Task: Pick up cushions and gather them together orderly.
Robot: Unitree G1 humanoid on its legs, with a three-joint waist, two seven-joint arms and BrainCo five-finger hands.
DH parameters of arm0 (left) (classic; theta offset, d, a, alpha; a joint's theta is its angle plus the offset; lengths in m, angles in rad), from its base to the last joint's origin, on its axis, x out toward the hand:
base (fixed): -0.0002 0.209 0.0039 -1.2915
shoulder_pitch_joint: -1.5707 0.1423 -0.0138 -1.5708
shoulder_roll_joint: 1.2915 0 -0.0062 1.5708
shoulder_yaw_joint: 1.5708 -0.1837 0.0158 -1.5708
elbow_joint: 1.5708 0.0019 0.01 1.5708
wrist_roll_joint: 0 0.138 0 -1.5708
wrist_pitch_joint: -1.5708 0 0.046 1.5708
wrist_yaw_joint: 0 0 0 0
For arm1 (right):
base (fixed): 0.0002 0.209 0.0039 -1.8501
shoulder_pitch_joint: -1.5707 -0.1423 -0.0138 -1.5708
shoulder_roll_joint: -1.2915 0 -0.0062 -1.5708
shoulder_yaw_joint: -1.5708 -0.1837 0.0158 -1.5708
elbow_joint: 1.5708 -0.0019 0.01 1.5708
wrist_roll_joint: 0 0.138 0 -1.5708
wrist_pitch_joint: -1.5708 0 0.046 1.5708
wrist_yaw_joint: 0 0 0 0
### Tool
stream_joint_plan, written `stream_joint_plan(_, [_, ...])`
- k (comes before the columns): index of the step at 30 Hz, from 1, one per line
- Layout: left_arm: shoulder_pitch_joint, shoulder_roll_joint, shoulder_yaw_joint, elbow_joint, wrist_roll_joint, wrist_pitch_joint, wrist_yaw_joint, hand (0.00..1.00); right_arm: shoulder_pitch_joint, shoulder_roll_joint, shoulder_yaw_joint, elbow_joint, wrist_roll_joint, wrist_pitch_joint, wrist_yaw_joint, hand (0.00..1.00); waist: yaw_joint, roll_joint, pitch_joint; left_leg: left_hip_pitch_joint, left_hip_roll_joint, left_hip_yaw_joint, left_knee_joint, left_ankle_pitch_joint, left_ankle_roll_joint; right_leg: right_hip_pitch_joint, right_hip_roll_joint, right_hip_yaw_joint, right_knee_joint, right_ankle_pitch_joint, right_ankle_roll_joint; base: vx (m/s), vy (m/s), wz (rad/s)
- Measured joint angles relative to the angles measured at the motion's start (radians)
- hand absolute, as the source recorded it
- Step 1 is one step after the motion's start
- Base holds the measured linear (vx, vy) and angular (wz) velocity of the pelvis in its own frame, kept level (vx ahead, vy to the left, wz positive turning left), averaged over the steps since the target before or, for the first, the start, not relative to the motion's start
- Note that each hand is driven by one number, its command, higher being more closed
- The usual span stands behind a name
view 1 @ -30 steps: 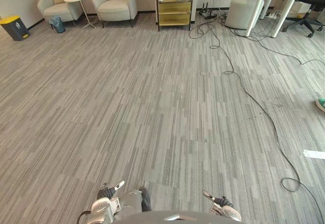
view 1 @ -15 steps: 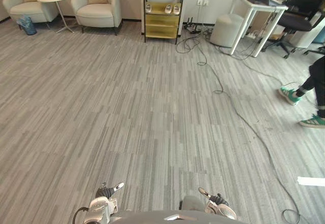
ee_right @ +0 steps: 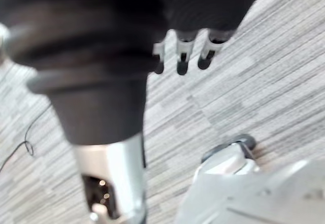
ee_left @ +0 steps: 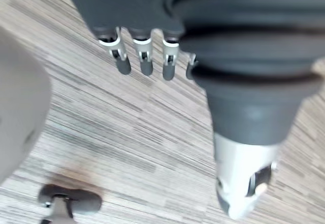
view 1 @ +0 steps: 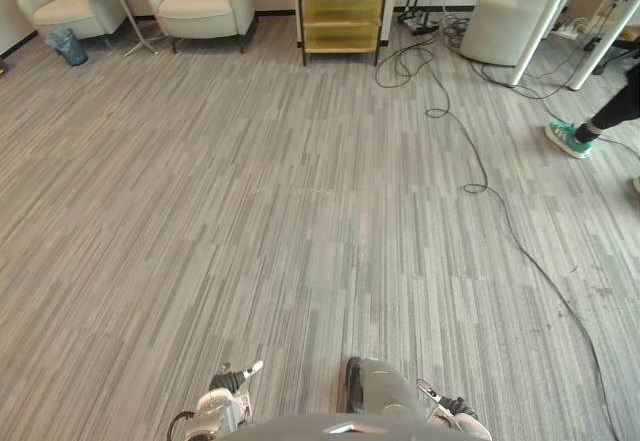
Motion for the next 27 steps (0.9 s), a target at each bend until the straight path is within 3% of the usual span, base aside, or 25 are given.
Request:
stream_joint_plan(1, [0.001,0.005,-0.001,-0.027,0.000,-0.001,0.001,0.00,-0.001,0.001,0.023,0.005,0.016,0.000,-0.001,0.00,0.012,-0.013,0.012,-0.074,0.007,0.049,0.097,-0.057,0.025,0.092,0.014,0.024,-0.051,-0.013,-0.011,0.37,-0.077,-0.45])
stream_joint_plan(3, [0.002,0.011,-0.001,-0.045,-0.001,-0.006,0.002,0.00,-0.002,0.006,0.053,0.008,0.028,0.000,-0.004,0.00,0.034,-0.026,0.010,-0.174,0.002,0.125,0.099,-0.132,0.076,0.193,0.017,0.059,-0.123,-0.025,-0.015,0.41,-0.033,-0.60])
stream_joint_plan(5, [0.005,0.015,-0.004,-0.071,-0.001,-0.008,0.003,0.00,-0.009,0.010,0.078,0.010,0.036,0.003,-0.003,0.00,0.046,-0.028,0.010,-0.285,0.000,0.197,-0.028,-0.198,0.098,0.274,0.014,0.083,-0.197,-0.029,-0.009,0.49,0.041,-0.56])
stream_joint_plan(6, [0.007,0.022,-0.011,-0.079,-0.002,-0.010,0.005,0.00,-0.018,0.017,0.077,0.020,0.037,0.006,-0.003,0.00,0.055,-0.038,0.009,-0.308,-0.013,0.271,-0.244,-0.223,0.101,0.310,-0.004,0.099,-0.225,-0.032,0.016,0.45,0.083,-0.47])
stream_joint_plan(8, [0.008,0.023,0.007,-0.087,-0.003,-0.012,0.006,0.00,-0.020,0.023,0.070,0.027,0.038,0.008,-0.004,0.00,0.061,-0.049,0.017,-0.314,-0.056,0.315,-0.545,-0.211,0.104,0.375,-0.032,0.136,-0.252,-0.062,0.044,0.54,0.160,-0.54])
stream_joint_plan(9, [0.010,0.020,0.012,-0.089,-0.004,-0.013,0.008,0.00,-0.019,0.030,0.065,0.029,0.038,0.008,-0.005,0.00,0.071,-0.054,0.014,-0.318,-0.078,0.288,-0.681,-0.181,0.095,0.404,-0.044,0.156,-0.272,-0.087,0.057,0.46,0.169,-0.51])
stream_joint_plan(10, [0.012,0.019,0.011,-0.091,-0.005,-0.013,0.009,0.00,-0.019,0.030,0.065,0.030,0.037,0.007,-0.004,0.00,0.073,-0.054,0.011,-0.317,-0.083,0.272,-0.726,-0.174,0.085,0.416,-0.049,0.165,-0.280,-0.097,0.064,0.59,0.297,-0.64])
stream_joint_plan(11, [0.018,0.031,0.010,-0.091,-0.010,-0.013,0.010,0.00,-0.021,0.033,0.068,0.035,0.036,0.008,-0.004,0.00,0.080,-0.065,0.008,-0.330,-0.086,0.247,-0.751,-0.119,0.091,0.449,-0.064,0.195,-0.291,-0.138,0.072,0.62,0.359,-0.75])
stream_joint_plan(12, [0.037,0.060,0.022,-0.088,-0.014,-0.012,0.010,0.00,-0.016,0.057,0.069,0.040,0.036,0.012,-0.004,0.00,0.086,-0.110,-0.032,-0.343,-0.126,0.259,-0.697,-0.049,0.157,0.459,-0.115,0.225,-0.275,-0.168,0.098,0.91,0.477,-0.75])
stream_joint_plan(13, [0.041,0.067,0.038,-0.087,-0.015,-0.011,0.010,0.00,-0.008,0.062,0.066,0.045,0.035,0.012,-0.003,0.00,0.084,-0.131,-0.042,-0.350,-0.138,0.271,-0.669,-0.077,0.187,0.453,-0.135,0.231,-0.254,-0.164,0.106,0.69,0.343,-0.52])
stream_joint_plan(14, [0.043,0.071,0.053,-0.085,-0.021,-0.010,0.015,0.00,-0.003,0.078,0.065,0.044,0.033,0.012,0.000,0.00,0.082,-0.151,-0.054,-0.349,-0.152,0.284,-0.637,-0.122,0.204,0.423,-0.159,0.235,-0.179,-0.149,0.132,0.71,0.325,-0.27])
stream_joint_plan(15, [0.037,0.077,0.056,-0.072,-0.021,-0.012,0.018,0.00,-0.002,0.085,0.062,0.049,0.026,0.016,0.007,0.00,0.086,-0.161,-0.050,-0.314,-0.170,0.295,-0.617,-0.173,0.217,0.364,-0.173,0.258,0.005,-0.122,0.178,0.66,0.340,-0.21])
stream_joint_plan(16, [0.025,0.089,0.050,-0.053,-0.021,-0.008,0.018,0.00,-0.002,0.085,0.054,0.049,0.023,0.016,0.007,0.00,0.089,-0.173,-0.037,-0.238,-0.199,0.305,-0.630,-0.213,0.222,0.251,-0.181,0.302,0.310,-0.023,0.239,0.77,0.396,-0.08])
stream_joint_plan(17, [0.024,0.093,0.042,-0.044,-0.021,-0.005,0.018,0.00,-0.001,0.085,0.055,0.046,0.025,0.015,0.009,0.00,0.083,-0.173,-0.033,-0.194,-0.211,0.304,-0.632,-0.235,0.217,0.193,-0.181,0.307,0.472,0.043,0.280,0.69,0.357,0.07])
stream_joint_plan(18, [0.030,0.099,0.026,-0.026,-0.021,-0.005,0.019,0.00,0.000,0.079,0.059,0.042,0.023,0.006,0.010,0.00,0.072,-0.158,-0.023,-0.110,-0.227,0.302,-0.653,-0.253,0.213,0.122,-0.194,0.266,0.644,0.093,0.295,0.54,0.269,0.18])
stream_joint_plan(19, [0.031,0.102,0.009,-0.020,-0.021,-0.004,0.020,0.00,0.001,0.078,0.060,0.036,0.023,0.004,0.014,0.00,0.068,-0.156,-0.023,-0.071,-0.233,0.300,-0.674,-0.255,0.210,0.093,-0.206,0.228,0.691,0.092,0.289,0.45,0.223,0.21])
stream_joint_plan(20, [0.024,0.101,-0.020,-0.019,-0.022,0.000,0.019,0.00,0.001,0.074,0.060,0.033,0.016,-0.002,0.018,0.00,0.066,-0.146,-0.025,0.013,-0.237,0.292,-0.738,-0.260,0.202,0.023,-0.222,0.148,0.727,0.075,0.260,0.41,0.185,0.27])
stream_joint_plan(22, [0.006,0.102,-0.043,-0.008,-0.022,0.001,0.018,0.00,0.000,0.075,0.054,0.021,0.008,-0.008,0.018,0.00,0.061,-0.143,-0.025,0.099,-0.240,0.262,-0.831,-0.267,0.200,-0.072,-0.227,0.043,0.673,0.014,0.221,0.41,0.137,0.33])
stream_joint_plan(24, [0.004,0.102,-0.045,0.016,-0.022,0.002,0.018,0.00,-0.003,0.076,0.010,0.026,0.009,-0.007,0.017,0.00,0.057,-0.139,-0.019,0.171,-0.240,0.231,-0.884,-0.268,0.196,-0.099,-0.208,-0.043,0.448,-0.035,0.184,0.43,0.029,0.42])
stream_joint_plan(25, [0.002,0.101,-0.044,0.015,-0.022,0.002,0.018,0.00,-0.002,0.076,-0.011,0.027,0.011,-0.006,0.017,0.00,0.049,-0.138,-0.018,0.199,-0.240,0.211,-0.891,-0.280,0.176,-0.094,-0.182,-0.053,0.255,-0.016,0.154,0.43,-0.034,0.43])
stream_joint_plan(27, [0.009,0.097,-0.035,0.016,-0.021,0.002,0.018,0.00,-0.006,0.074,-0.016,0.028,0.011,-0.006,0.017,0.00,0.042,-0.137,-0.018,0.228,-0.240,0.177,-0.894,-0.297,0.164,-0.087,-0.142,-0.021,0.048,0.038,0.102,0.49,-0.105,0.69])
